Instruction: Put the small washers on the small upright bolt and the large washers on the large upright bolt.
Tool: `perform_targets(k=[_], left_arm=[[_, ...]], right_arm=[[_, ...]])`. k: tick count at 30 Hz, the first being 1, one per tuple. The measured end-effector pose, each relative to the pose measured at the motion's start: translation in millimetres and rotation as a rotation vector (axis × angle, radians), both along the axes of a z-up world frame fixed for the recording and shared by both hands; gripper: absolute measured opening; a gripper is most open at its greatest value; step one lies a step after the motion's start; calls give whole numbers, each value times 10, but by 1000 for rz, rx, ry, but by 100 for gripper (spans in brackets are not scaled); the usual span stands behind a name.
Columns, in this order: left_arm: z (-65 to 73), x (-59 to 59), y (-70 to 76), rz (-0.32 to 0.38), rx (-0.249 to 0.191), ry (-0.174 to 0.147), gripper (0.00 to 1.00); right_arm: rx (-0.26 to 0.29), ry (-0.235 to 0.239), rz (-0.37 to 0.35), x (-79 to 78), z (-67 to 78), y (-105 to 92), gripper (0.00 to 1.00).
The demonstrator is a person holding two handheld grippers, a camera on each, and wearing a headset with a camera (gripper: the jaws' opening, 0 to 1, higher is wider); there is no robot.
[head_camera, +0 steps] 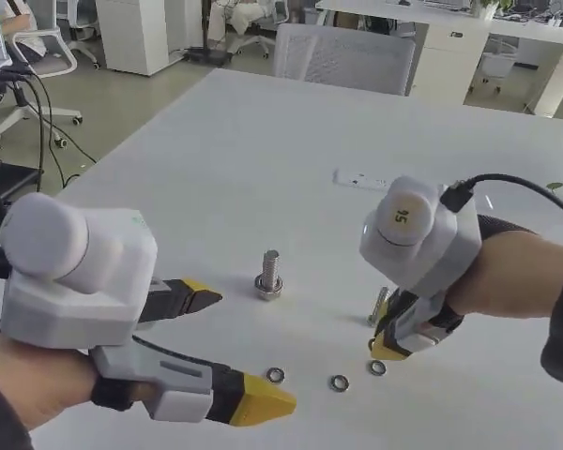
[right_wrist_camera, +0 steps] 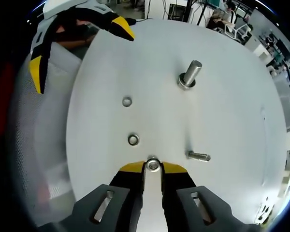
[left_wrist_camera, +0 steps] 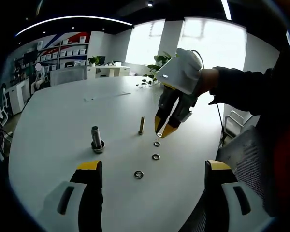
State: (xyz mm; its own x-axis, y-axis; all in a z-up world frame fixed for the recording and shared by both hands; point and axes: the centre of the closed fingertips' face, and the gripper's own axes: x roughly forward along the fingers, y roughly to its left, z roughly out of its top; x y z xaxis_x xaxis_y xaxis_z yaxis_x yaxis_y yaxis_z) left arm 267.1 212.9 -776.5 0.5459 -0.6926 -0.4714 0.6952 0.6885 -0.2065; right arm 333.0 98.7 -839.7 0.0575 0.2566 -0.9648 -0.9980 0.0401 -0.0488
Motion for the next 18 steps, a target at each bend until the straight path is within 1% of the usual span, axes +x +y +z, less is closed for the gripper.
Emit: perform_targets(k=[5, 8, 13, 18], left_arm=[[-7, -21, -3, -3, 2, -2, 87], [-15, -38, -6, -5, 3, -1, 87], [-16, -57, 1, -5, 4, -2, 87], [-26, -72, 6, -7, 5, 1, 87]], right_arm=[[-5, -3, -30, -6, -3, -151, 14], [-8, -5, -42, -11, -1, -209, 14], [-13, -10, -56, -5, 23, -277, 14], [-14, -17, -63, 20, 79, -314, 13]])
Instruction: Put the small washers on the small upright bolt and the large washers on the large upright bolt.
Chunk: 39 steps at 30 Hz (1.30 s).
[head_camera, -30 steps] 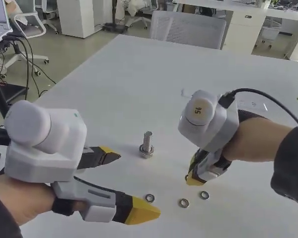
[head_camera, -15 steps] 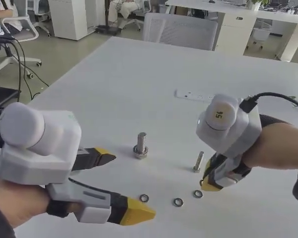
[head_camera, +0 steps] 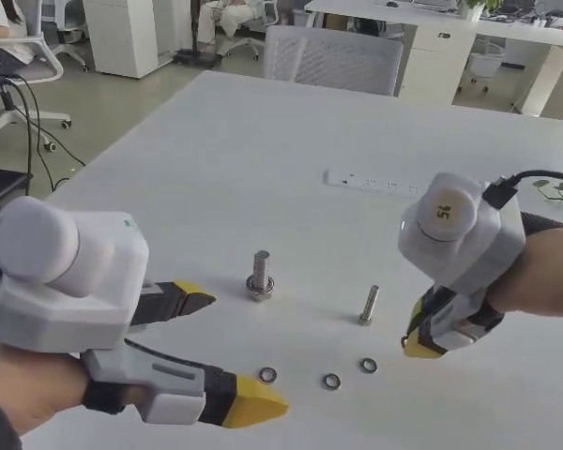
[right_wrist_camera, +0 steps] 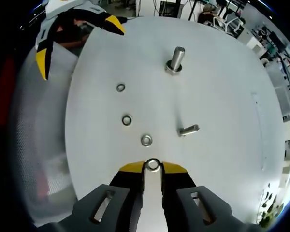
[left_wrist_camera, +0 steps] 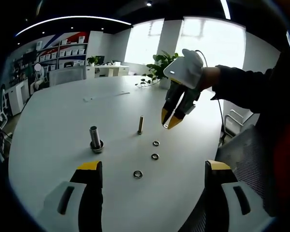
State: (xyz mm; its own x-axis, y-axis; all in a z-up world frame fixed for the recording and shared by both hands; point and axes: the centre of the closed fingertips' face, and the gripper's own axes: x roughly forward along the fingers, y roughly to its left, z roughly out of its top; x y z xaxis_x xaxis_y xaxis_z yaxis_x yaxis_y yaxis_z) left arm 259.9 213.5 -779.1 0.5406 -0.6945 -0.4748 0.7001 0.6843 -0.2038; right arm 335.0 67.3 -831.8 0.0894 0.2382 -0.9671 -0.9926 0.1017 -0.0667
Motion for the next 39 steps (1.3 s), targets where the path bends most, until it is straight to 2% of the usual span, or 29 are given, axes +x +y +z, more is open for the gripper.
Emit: perform_targets(k=[6, 13, 20, 39], left_arm=[[-4, -5, 2, -1, -1, 2, 87], [-13, 0, 7, -2, 0, 6, 87], [-4, 6, 22, 5, -4, 5, 87], [17, 52, 42, 15, -4, 13, 87]], right_arm=[[0, -13, 4, 59, 87, 16, 13], [17, -46, 21, 171, 264, 134, 13], [19, -66, 43, 235, 352, 236, 13], [18, -74, 70, 499, 345, 364, 13]])
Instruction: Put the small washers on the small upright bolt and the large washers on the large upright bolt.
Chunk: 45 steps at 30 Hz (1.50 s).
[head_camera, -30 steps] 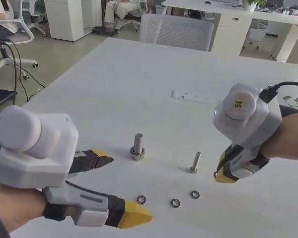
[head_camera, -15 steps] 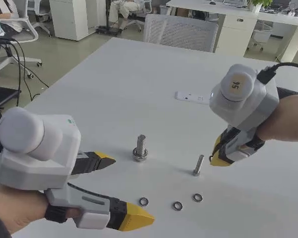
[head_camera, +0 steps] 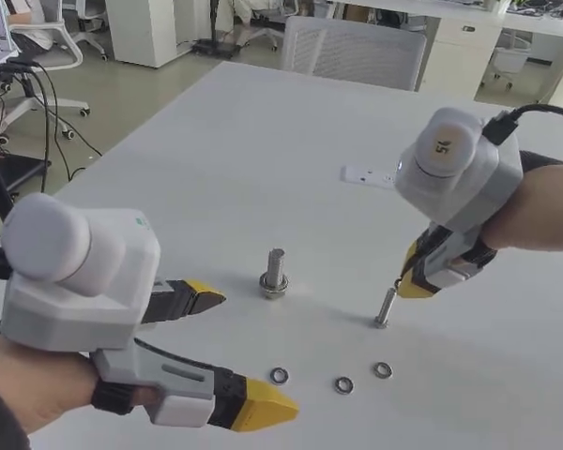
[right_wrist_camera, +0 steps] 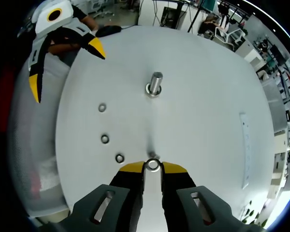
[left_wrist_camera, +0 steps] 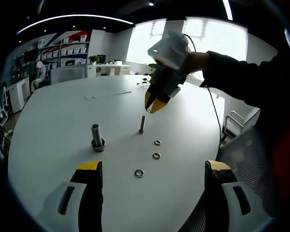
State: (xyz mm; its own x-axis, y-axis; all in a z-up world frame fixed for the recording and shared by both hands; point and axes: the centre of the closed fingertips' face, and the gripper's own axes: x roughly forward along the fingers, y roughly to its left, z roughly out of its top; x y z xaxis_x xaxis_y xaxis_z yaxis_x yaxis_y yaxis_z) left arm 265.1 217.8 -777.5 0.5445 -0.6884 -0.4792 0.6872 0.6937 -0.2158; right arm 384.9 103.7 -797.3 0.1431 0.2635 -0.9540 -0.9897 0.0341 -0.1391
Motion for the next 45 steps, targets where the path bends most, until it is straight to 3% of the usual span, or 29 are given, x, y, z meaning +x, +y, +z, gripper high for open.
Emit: perform_targets(k=[45], left_arm=[[-66, -9, 25, 8, 4, 20, 86]], right_arm=[[-20, 53, 11, 36, -237, 70, 14]])
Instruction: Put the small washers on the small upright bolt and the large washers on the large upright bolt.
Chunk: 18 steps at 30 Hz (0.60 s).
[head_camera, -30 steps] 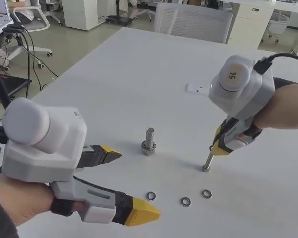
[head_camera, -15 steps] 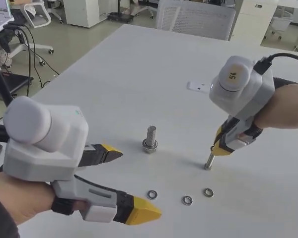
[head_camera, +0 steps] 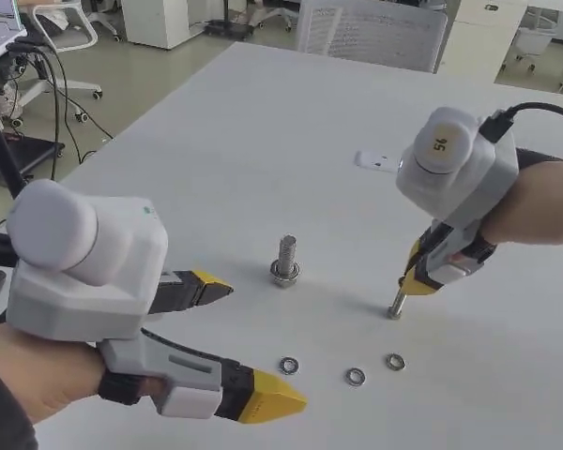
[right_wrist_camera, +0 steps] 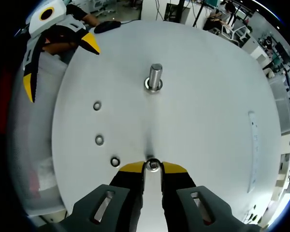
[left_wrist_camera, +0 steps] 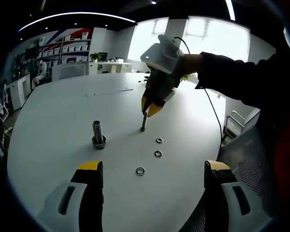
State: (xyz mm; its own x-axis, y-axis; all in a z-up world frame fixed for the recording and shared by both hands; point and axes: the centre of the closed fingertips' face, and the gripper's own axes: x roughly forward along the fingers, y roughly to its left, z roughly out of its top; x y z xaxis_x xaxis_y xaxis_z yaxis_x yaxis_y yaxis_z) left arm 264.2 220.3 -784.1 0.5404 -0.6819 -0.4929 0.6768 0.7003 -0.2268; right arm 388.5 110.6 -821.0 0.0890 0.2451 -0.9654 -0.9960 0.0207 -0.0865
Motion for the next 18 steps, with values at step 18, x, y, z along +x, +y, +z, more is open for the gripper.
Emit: perform_targets(k=[18], left_arm=[[-14, -5, 8, 2, 2, 8, 86]], right_arm=[[-10, 33, -17, 9, -226, -34, 14]])
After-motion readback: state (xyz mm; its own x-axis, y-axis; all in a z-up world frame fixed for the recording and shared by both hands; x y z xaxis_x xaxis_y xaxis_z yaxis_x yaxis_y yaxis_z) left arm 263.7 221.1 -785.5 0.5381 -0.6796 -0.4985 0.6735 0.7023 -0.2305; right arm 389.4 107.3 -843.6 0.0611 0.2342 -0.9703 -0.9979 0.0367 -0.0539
